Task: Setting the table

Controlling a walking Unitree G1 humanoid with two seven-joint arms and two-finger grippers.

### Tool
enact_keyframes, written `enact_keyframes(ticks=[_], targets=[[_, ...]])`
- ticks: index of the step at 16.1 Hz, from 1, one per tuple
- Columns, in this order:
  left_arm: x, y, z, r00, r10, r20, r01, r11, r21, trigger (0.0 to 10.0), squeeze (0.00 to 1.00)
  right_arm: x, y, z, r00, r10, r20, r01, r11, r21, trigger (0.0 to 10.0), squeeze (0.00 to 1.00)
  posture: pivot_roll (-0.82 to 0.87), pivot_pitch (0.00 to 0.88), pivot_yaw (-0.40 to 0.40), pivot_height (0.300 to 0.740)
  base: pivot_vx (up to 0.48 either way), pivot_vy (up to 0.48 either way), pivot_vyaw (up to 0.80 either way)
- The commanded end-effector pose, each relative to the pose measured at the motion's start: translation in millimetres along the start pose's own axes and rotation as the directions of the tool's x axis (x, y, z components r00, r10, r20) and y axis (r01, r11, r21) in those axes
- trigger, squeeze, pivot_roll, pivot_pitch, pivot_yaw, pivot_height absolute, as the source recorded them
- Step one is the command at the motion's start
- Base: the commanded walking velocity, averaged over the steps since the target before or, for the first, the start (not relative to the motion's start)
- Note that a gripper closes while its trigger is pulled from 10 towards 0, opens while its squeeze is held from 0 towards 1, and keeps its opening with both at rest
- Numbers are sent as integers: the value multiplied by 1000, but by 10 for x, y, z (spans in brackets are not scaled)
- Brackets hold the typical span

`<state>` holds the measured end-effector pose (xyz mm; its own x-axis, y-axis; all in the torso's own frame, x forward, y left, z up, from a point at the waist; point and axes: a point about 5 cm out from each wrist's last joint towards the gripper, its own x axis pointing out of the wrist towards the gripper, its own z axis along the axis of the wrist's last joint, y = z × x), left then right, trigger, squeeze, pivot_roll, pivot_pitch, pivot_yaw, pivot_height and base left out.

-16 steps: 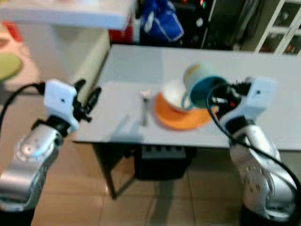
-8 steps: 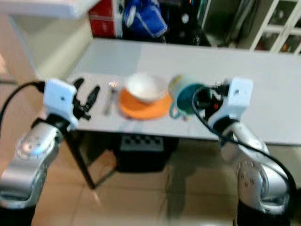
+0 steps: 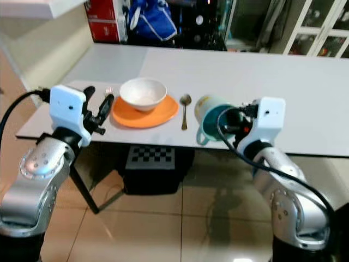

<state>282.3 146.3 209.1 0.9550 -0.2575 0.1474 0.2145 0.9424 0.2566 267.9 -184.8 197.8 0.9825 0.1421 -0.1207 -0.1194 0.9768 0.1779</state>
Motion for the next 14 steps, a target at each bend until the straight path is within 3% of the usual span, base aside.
enact_keyframes(ticks=[1, 14], targets=[[-15, 0, 8, 1000, -8, -3, 8, 1000, 4, 10000, 0, -3, 31, -8, 1000, 11, 10, -11, 1000, 5, 10000, 0, -37, 0, -9, 740, 300, 0, 0], [-21, -15, -28, 999, -45, -9, 45, 999, -5, 10000, 0, 83, 102, 21, 999, 6, 47, -6, 1000, 11, 10000, 0, -39, 0, -13, 740, 392, 0, 0]])
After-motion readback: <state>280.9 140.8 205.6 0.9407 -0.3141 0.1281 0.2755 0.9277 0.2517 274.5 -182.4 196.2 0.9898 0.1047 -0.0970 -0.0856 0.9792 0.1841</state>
